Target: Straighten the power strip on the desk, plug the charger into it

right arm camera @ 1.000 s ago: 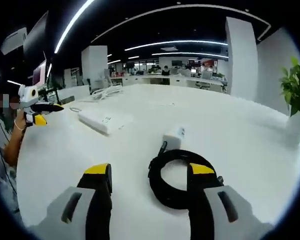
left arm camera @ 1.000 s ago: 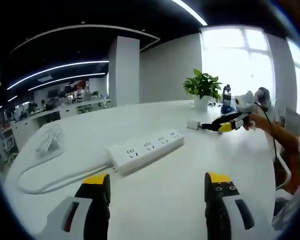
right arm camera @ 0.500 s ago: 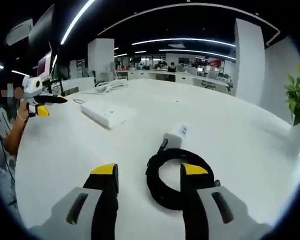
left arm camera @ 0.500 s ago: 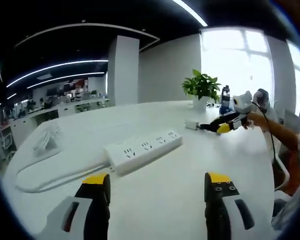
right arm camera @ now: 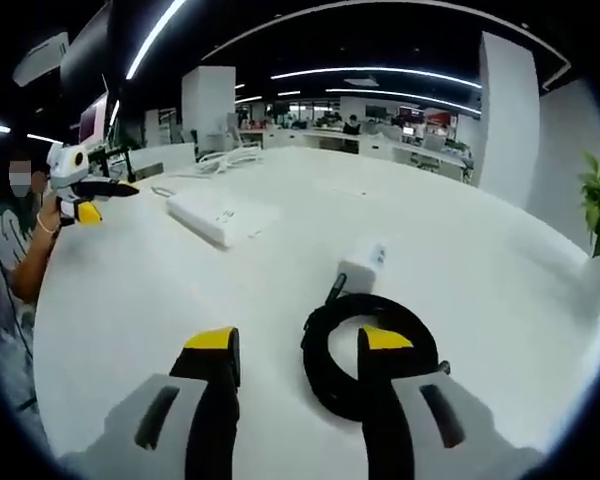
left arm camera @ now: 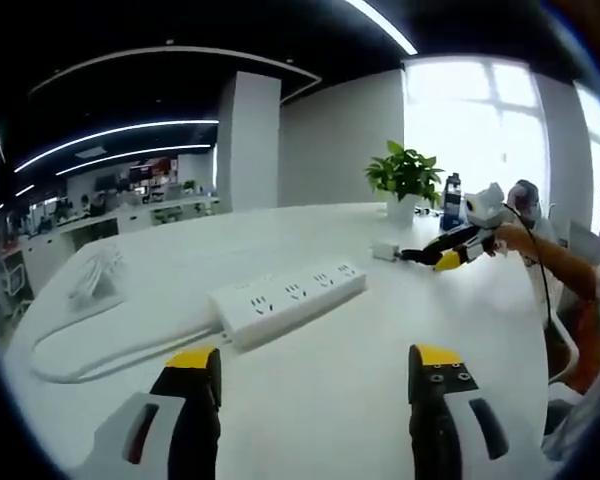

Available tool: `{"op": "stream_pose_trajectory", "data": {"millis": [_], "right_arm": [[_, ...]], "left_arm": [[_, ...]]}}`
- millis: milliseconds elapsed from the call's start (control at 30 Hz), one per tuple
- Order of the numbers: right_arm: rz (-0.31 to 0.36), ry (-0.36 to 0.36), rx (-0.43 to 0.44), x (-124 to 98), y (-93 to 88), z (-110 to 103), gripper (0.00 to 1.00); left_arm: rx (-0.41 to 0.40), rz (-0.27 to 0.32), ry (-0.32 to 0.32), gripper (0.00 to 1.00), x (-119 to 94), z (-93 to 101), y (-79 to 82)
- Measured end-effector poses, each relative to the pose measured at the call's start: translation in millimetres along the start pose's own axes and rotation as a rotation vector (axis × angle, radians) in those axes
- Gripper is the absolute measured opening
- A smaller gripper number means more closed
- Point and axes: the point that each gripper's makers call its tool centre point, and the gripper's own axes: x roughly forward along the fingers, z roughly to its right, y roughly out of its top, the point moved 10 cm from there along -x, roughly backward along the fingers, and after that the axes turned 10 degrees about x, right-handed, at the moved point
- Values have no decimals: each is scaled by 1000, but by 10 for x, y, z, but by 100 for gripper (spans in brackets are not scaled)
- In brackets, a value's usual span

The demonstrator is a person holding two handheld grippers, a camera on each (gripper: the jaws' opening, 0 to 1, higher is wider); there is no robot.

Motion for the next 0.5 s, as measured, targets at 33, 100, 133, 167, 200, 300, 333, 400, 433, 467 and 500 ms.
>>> {"op": "stream_pose_trajectory", "data": {"millis": [33,100,133,167,200,300,333,400,433,467,500], "right_arm": [[-7,0,-1,-1,2,0,44],[-18,-2,-3,-4,4,1,41],[-20,2,-12,-3,5,4,41],[-20,0,-13,-3,5,7,41],[-22,-1,-13,-3,5,10,41],[-37,-2,-11,-2,-3,15,41],[-40,-3,-15,-2,-4,15,40],[-41,-4,-19,-2,-2,18,39],[-47,-5,-25,-2,-1,24,39],[-52,-4,-30,-2,1,28,38],[-58,-4,-39,-1,4,30,38]], "left_arm": [[1,1,-1,78,-1,0,1],[1,0,-1,78,-3,-1,0],[1,-1,0,78,-4,-2,-1],[1,-1,1,78,-5,-2,-2],[1,-1,2,78,-6,-2,-2],[3,-4,2,78,-7,1,-5],[4,-6,2,78,-6,4,-5],[5,-7,1,78,-5,7,-3],[6,-6,0,78,-4,8,-2],[6,-6,-1,78,-5,9,-2],[6,-6,-1,78,-5,10,-2]]}}
